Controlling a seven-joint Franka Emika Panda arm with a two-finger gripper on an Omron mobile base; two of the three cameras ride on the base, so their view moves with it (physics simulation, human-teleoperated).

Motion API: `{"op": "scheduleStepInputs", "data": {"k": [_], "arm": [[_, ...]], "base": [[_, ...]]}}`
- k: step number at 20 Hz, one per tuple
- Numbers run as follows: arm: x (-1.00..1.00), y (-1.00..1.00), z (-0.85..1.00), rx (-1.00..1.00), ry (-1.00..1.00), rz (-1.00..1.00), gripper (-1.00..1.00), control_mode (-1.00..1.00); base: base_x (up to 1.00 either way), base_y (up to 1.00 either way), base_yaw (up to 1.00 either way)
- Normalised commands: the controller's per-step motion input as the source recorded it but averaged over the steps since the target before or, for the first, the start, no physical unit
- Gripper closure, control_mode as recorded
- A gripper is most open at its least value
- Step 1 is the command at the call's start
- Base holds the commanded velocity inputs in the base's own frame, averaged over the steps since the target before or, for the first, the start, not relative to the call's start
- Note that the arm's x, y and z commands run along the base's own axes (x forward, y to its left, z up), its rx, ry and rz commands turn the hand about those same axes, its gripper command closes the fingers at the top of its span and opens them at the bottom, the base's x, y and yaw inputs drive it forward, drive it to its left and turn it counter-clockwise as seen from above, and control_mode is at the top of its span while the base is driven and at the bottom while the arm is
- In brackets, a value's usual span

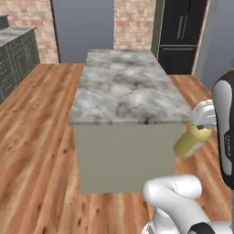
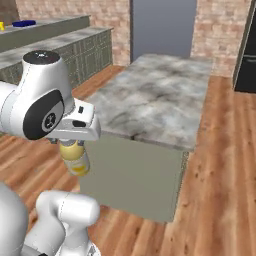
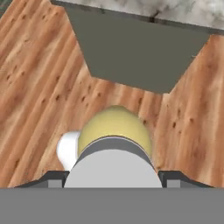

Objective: Place the drinks on the dining counter in a tight cluster.

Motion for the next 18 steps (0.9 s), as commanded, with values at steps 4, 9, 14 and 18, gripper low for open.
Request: {"op": "scheduleStepInputs", "data": {"k": [4, 9, 14, 18], "arm": [[0.0, 0.0, 0.0, 0.0, 0.0, 0.0, 1.0, 1.0], [0.0, 0.0, 0.0, 0.0, 0.0, 0.0, 1.0, 1.0], [0.0, 0.0, 0.0, 0.0, 0.0, 0.0, 1.0, 1.0], [0.0, 0.0, 0.0, 0.0, 0.0, 0.0, 1.0, 1.0]], "base": [[0.0, 0.0, 1.0], [0.0, 0.0, 1.0], [0.54, 0.23, 0.69], [1.0, 0.93, 0.14]]}}
